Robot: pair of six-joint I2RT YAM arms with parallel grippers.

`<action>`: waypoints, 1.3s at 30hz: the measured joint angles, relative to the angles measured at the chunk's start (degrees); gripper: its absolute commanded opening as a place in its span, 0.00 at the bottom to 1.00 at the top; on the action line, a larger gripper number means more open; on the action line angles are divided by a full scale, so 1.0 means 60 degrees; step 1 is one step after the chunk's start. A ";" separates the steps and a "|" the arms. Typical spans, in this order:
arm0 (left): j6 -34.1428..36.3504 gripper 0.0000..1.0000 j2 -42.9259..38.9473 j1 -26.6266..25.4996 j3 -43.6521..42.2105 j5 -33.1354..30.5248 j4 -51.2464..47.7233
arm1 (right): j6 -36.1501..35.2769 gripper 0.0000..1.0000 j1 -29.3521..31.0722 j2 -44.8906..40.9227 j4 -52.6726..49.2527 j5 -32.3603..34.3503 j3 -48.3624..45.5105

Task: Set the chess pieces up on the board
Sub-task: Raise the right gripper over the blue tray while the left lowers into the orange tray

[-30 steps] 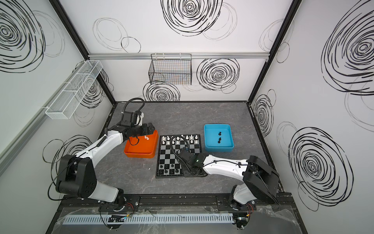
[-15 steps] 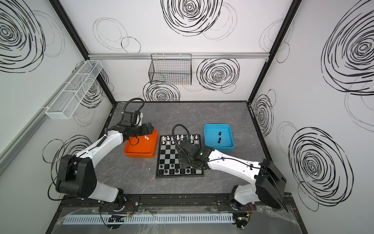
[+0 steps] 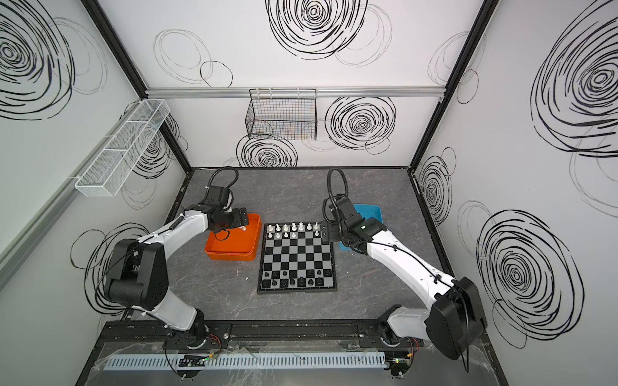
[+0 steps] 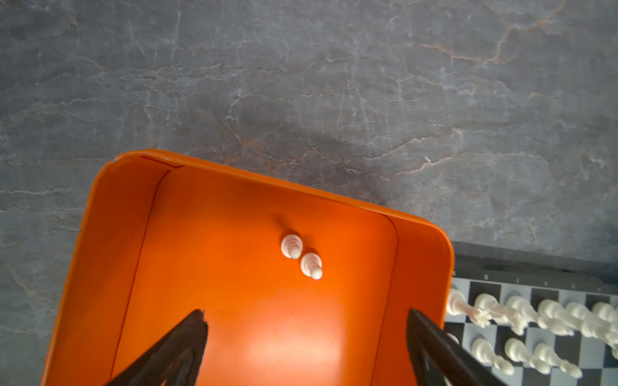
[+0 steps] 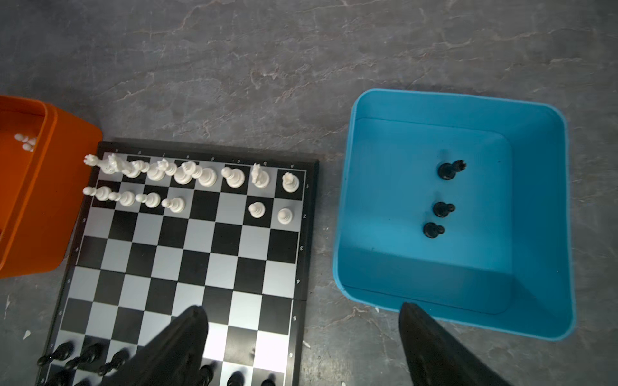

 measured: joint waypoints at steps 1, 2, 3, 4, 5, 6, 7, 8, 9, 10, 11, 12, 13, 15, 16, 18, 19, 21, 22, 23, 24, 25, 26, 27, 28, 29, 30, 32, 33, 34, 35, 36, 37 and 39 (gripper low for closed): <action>-0.0036 0.92 0.0076 0.0025 0.0029 -0.0029 -0.0033 | -0.0124 0.94 -0.0219 0.0000 0.0044 -0.0029 0.0018; -0.0076 0.90 0.0131 0.0047 0.0051 -0.0058 -0.0084 | -0.0222 0.94 -0.0423 0.0000 0.0106 -0.0080 0.0029; -0.0098 0.89 0.0164 0.0066 0.0066 -0.0080 -0.0113 | -0.0317 0.94 -0.0590 0.0000 0.0168 -0.0127 0.0029; -0.0135 0.88 0.0204 0.0084 0.0080 -0.0102 -0.0138 | -0.0390 0.94 -0.0754 0.0000 0.0215 -0.0178 0.0029; -0.0157 0.86 0.0259 0.0102 0.0113 -0.0120 -0.0178 | -0.0459 0.94 -0.0933 0.0000 0.0266 -0.0248 0.0029; -0.0208 0.85 0.0310 0.0106 0.0160 -0.0131 -0.0208 | -0.0532 0.94 -0.1064 0.0000 0.0306 -0.0306 0.0029; -0.0277 0.83 0.0397 0.0109 0.0226 -0.0138 -0.0211 | -0.0586 0.94 -0.1188 0.0000 0.0353 -0.0368 0.0029; -0.0321 0.82 0.0474 0.0109 0.0280 -0.0149 -0.0215 | -0.0634 0.94 -0.1319 0.0000 0.0404 -0.0437 0.0029; -0.0364 0.80 0.0546 0.0109 0.0335 -0.0160 -0.0233 | -0.0667 0.95 -0.1413 0.0000 0.0452 -0.0506 0.0022; -0.0393 0.78 0.0634 0.0109 0.0379 -0.0178 -0.0229 | -0.0707 0.95 -0.1504 0.0000 0.0517 -0.0579 0.0004; -0.0430 0.76 0.0714 0.0109 0.0412 -0.0204 -0.0233 | -0.0758 0.95 -0.1596 -0.0004 0.0590 -0.0637 -0.0044; -0.0459 0.74 0.0780 0.0113 0.0437 -0.0219 -0.0244 | -0.0790 0.95 -0.1668 -0.0011 0.0656 -0.0688 -0.0113; -0.0495 0.73 0.0856 0.0113 0.0474 -0.0244 -0.0259 | -0.0809 0.95 -0.1730 -0.0022 0.0707 -0.0765 -0.0208; -0.0557 0.70 0.0980 0.0113 0.0525 -0.0277 -0.0280 | -0.0838 0.95 -0.1840 -0.0051 0.0765 -0.0871 -0.0412; -0.0594 0.68 0.1031 0.0113 0.0546 -0.0295 -0.0302 | -0.0852 0.95 -0.1891 -0.0058 0.0769 -0.0914 -0.0510; -0.0616 0.66 0.1166 0.0113 0.0616 -0.0335 -0.0364 | -0.0882 0.95 -0.1971 -0.0062 0.0776 -0.1013 -0.0670; -0.0634 0.64 0.1253 0.0113 0.0670 -0.0353 -0.0379 | -0.0914 0.94 -0.2025 -0.0062 0.0776 -0.1064 -0.0739; -0.0667 0.60 0.1443 0.0117 0.0772 -0.0386 -0.0379 | -0.0984 0.95 -0.2095 -0.0062 0.0783 -0.1129 -0.0812; -0.0692 0.59 0.1534 0.0117 0.0820 -0.0393 -0.0379 | -0.1016 0.95 -0.2135 -0.0062 0.0805 -0.1169 -0.0838; -0.0718 0.58 0.1610 0.0117 0.0856 -0.0401 -0.0375 | -0.1045 0.95 -0.2182 -0.0062 0.0841 -0.1209 -0.0863; -0.0736 0.57 0.1672 0.0117 0.0882 -0.0412 -0.0379 | -0.1067 0.95 -0.2226 -0.0062 0.0878 -0.1246 -0.0885; -0.0750 0.55 0.1738 0.0117 0.0925 -0.0423 -0.0390 | -0.1089 0.95 -0.2277 -0.0062 0.0922 -0.1279 -0.0907; -0.0765 0.53 0.1818 0.0117 0.0991 -0.0426 -0.0401 | -0.1118 0.95 -0.2328 -0.0058 0.0958 -0.1326 -0.0929; -0.0772 0.51 0.1894 0.0117 0.1056 -0.0448 -0.0397 | -0.1137 0.95 -0.2361 -0.0062 0.0987 -0.1348 -0.0943; -0.0790 0.48 0.1985 0.0109 0.1137 -0.0470 -0.0397 | -0.1158 0.95 -0.2393 -0.0058 0.1013 -0.1388 -0.0947; -0.0787 0.46 0.2055 0.0098 0.1191 -0.0492 -0.0390 | -0.1169 0.95 -0.2412 -0.0055 0.1042 -0.1410 -0.0951; -0.0820 0.44 0.2138 0.0084 0.1257 -0.0514 -0.0393 | -0.1188 0.95 -0.2441 -0.0055 0.1078 -0.1439 -0.0962; -0.0827 0.41 0.2269 0.0073 0.1341 -0.0557 -0.0393 | -0.1198 0.95 -0.2452 -0.0051 0.1140 -0.1468 -0.0965; -0.0823 0.41 0.2320 0.0069 0.1373 -0.0565 -0.0401 | -0.1209 0.95 -0.2455 -0.0044 0.1177 -0.1475 -0.0965; -0.0827 0.40 0.2357 0.0062 0.1406 -0.0579 -0.0412 | -0.1220 0.95 -0.2463 -0.0033 0.1217 -0.1479 -0.0965; -0.0831 0.39 0.2386 0.0058 0.1439 -0.0590 -0.0415 | -0.1228 0.95 -0.2477 -0.0025 0.1239 -0.1486 -0.0969; -0.0827 0.37 0.2412 0.0055 0.1475 -0.0597 -0.0412 | -0.1231 0.95 -0.2492 -0.0011 0.1260 -0.1486 -0.0976; -0.0823 0.36 0.2430 0.0044 0.1501 -0.0608 -0.0412 | -0.1235 0.95 -0.2499 0.0018 0.1264 -0.1501 -0.0984; -0.0820 0.33 0.2477 0.0022 0.1552 -0.0630 -0.0412 | -0.1235 0.95 -0.2514 0.0076 0.1264 -0.1508 -0.0991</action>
